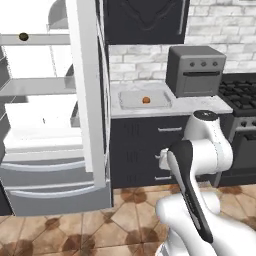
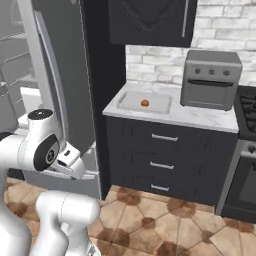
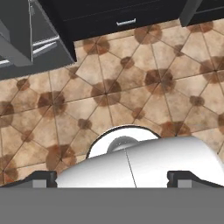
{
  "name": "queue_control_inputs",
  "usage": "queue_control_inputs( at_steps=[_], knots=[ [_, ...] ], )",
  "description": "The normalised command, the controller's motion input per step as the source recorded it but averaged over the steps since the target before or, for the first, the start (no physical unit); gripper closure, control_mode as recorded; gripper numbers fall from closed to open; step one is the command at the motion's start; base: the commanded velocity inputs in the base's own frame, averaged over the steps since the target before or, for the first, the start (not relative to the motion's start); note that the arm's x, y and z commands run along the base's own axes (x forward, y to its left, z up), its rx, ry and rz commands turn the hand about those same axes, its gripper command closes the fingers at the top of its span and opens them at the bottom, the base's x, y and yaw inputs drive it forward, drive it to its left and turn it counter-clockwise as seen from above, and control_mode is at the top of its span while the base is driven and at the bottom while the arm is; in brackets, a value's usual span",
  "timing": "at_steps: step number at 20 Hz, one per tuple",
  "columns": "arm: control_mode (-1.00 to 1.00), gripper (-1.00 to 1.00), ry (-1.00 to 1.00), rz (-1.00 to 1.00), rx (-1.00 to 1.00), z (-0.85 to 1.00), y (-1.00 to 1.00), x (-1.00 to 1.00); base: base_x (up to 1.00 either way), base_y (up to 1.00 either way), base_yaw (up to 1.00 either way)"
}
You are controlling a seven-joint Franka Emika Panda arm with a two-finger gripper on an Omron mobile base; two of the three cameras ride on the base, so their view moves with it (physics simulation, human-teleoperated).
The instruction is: Pick the kiwi and tangerine from the fridge and place them inside the tupperware on the counter.
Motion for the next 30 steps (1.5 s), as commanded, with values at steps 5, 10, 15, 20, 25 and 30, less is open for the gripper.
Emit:
queue_control_inputs(
  at_steps=[5,10,15,20,25,30],
  knots=[
    [1.0,-1.0,0.0,0.0,0.0,0.0,0.0,0.0,-0.38,0.8,0.0],
    [1.0,-1.0,0.0,0.0,0.0,0.0,0.0,0.0,0.1,0.88,0.0],
    [1.0,-1.0,0.0,0.0,0.0,0.0,0.0,0.0,0.27,0.87,0.0],
    [1.0,-1.0,0.0,0.0,0.0,0.0,0.0,0.0,0.41,0.61,0.0],
    [1.0,-1.0,0.0,0.0,0.0,0.0,0.0,0.0,0.52,0.37,0.0],
    [1.0,-1.0,0.0,0.0,0.0,0.0,0.0,0.0,0.64,0.33,0.0]
  ],
)
